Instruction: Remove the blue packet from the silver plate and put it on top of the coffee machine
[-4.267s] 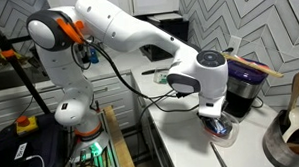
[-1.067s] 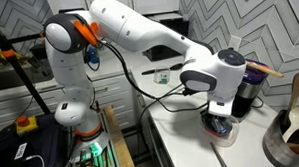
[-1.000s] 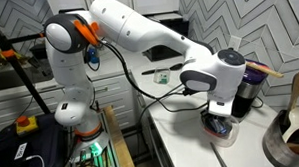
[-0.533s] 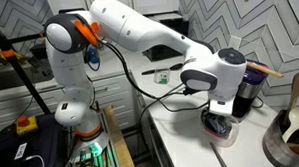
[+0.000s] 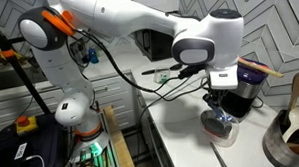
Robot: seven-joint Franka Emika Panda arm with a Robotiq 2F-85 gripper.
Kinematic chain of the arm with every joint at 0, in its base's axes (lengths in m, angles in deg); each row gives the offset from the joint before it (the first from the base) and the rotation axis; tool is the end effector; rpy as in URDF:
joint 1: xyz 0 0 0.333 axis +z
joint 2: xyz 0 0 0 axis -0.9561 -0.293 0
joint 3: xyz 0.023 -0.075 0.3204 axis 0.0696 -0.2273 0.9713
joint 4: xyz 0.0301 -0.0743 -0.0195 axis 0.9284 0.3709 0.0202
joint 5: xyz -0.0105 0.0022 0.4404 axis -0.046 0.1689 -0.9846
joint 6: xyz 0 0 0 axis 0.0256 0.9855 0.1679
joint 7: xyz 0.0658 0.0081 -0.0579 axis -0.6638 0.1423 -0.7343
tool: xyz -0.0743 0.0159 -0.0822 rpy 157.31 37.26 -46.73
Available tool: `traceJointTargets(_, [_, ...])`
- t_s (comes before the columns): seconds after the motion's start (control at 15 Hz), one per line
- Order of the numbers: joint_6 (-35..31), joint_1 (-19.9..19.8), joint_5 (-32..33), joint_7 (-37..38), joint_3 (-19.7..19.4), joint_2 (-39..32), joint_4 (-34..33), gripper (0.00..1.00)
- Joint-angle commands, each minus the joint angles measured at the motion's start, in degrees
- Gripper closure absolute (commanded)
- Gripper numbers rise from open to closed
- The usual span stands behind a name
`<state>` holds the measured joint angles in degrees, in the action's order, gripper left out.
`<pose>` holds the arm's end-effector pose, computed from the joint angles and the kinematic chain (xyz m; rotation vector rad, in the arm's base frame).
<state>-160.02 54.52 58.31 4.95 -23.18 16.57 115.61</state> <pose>0.4933 -0.3622 0.5107 -2.1540 2.0315 -0.2860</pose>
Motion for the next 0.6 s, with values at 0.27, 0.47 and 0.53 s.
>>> traceJointTargets(0.27, [-7.8,-0.1,0.8,-7.4,1.2,11.9,1.1,1.00])
traceJointTargets(0.47, [-17.5,1.3,-1.2,-9.4,3.1,12.3,1.0,1.00])
traceJointTargets(0.53, [-21.4,2.0,-2.8,-10.3,3.6,11.2,0.4,1.00])
